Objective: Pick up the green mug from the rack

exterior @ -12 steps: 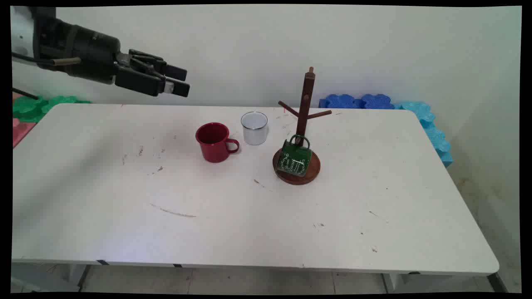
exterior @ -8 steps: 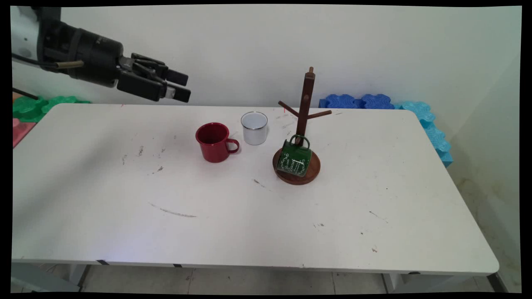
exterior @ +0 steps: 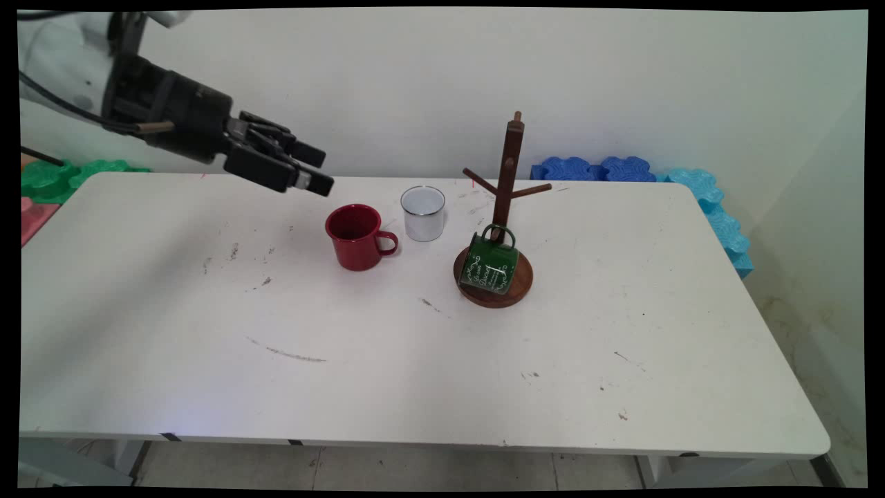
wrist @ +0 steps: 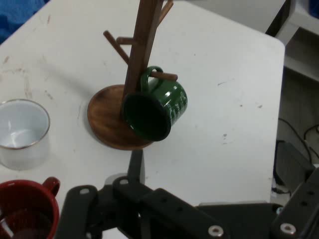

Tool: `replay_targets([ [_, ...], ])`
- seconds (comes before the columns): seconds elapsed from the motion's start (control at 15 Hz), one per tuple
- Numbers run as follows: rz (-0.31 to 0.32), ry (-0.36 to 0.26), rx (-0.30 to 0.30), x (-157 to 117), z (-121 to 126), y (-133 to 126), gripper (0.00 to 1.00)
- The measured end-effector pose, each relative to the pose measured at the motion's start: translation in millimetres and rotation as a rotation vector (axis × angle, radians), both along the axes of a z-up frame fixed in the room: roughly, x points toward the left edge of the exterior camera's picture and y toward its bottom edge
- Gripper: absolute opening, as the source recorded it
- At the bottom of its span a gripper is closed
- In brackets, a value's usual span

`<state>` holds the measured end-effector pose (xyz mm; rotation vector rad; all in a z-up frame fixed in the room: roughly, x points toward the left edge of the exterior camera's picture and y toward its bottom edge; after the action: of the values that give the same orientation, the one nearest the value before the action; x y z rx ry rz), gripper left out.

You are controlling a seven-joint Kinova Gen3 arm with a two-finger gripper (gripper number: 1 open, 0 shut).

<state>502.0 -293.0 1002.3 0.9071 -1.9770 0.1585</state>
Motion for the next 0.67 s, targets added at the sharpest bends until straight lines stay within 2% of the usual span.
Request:
replay_targets([
  [0.4, 0.012, -0.029, 0.053, -25.8, -29.0, -20.0, 1.0],
  [0.67, 0.023, -0.034, 0.067, -40.8, -48.7, -35.1, 1.0],
])
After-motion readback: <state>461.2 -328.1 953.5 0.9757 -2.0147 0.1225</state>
